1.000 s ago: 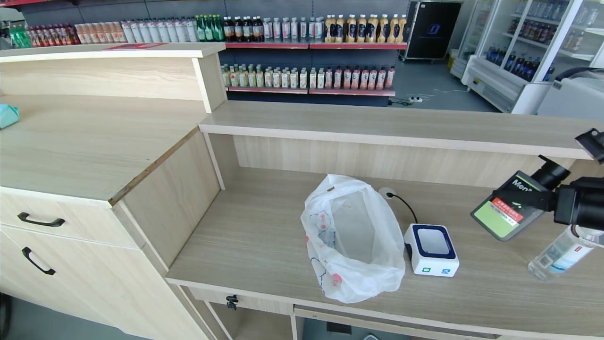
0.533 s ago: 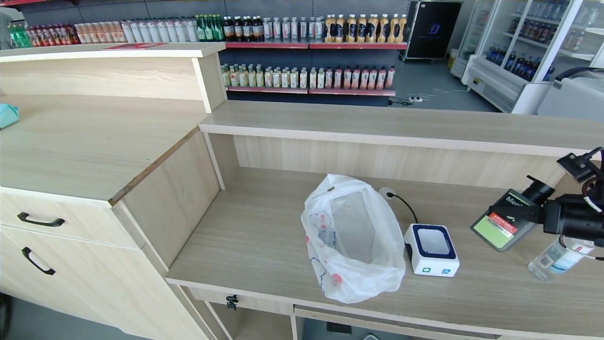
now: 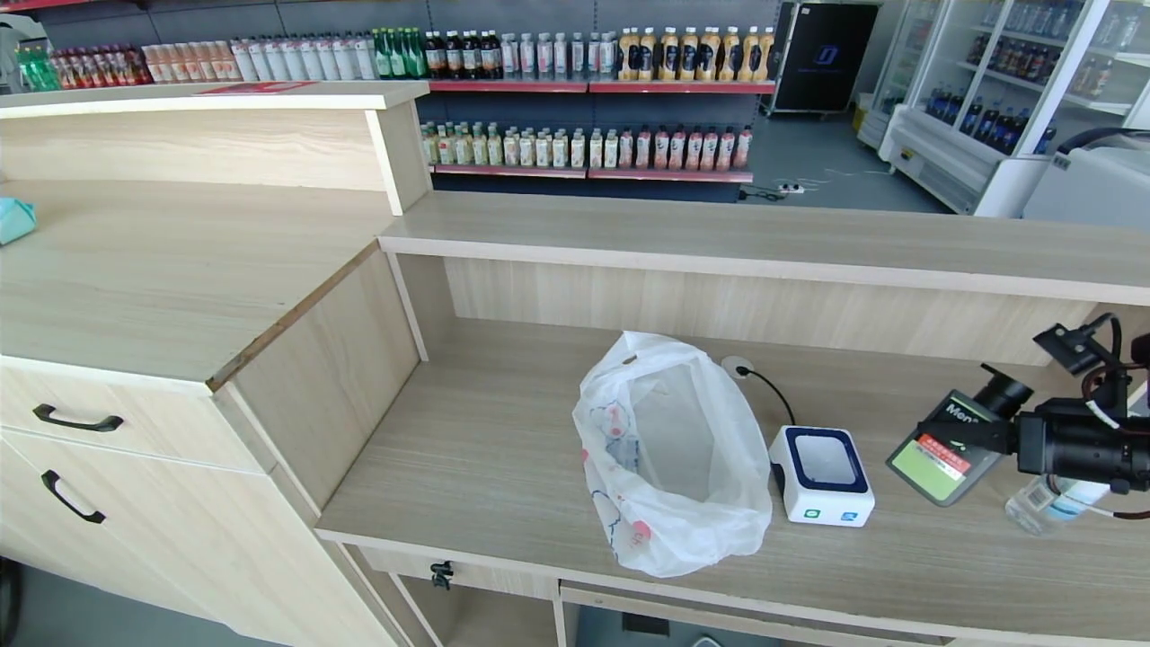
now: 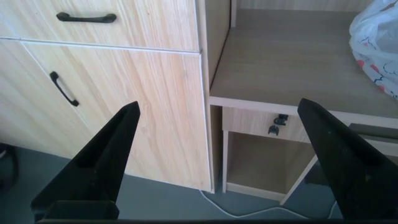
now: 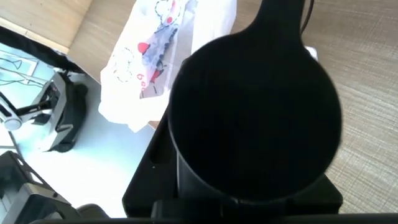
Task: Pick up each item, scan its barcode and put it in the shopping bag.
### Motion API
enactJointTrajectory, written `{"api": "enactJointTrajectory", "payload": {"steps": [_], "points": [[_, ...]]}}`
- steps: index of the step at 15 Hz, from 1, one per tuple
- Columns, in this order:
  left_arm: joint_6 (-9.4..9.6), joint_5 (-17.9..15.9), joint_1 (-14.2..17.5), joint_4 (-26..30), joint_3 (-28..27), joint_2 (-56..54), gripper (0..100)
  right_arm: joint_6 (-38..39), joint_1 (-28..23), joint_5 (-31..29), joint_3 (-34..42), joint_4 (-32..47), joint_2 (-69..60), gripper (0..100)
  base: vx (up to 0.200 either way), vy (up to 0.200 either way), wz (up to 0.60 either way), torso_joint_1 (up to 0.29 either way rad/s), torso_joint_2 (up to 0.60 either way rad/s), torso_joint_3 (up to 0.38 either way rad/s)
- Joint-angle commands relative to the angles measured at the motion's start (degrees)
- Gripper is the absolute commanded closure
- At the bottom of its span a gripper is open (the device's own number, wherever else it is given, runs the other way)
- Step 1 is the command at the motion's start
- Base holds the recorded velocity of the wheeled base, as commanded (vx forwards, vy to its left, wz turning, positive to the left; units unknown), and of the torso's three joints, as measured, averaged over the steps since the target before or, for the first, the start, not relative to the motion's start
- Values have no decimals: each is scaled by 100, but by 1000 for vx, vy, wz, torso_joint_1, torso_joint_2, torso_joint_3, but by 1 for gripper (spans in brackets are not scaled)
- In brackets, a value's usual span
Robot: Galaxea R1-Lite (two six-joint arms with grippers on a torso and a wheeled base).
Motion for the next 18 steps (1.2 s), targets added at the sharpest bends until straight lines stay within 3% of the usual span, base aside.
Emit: {"api": "enactJointTrajectory", "payload": {"steps": [1, 18], "points": [[0, 2, 0, 2, 0, -2, 0, -67, 0, 0, -25, -6, 114, 100, 0, 0, 0, 0, 0, 0], [0, 2, 8, 2, 0, -2, 0, -138, 747, 35, -720, -674, 1319, 100, 0, 0, 0, 0, 0, 0]]}}
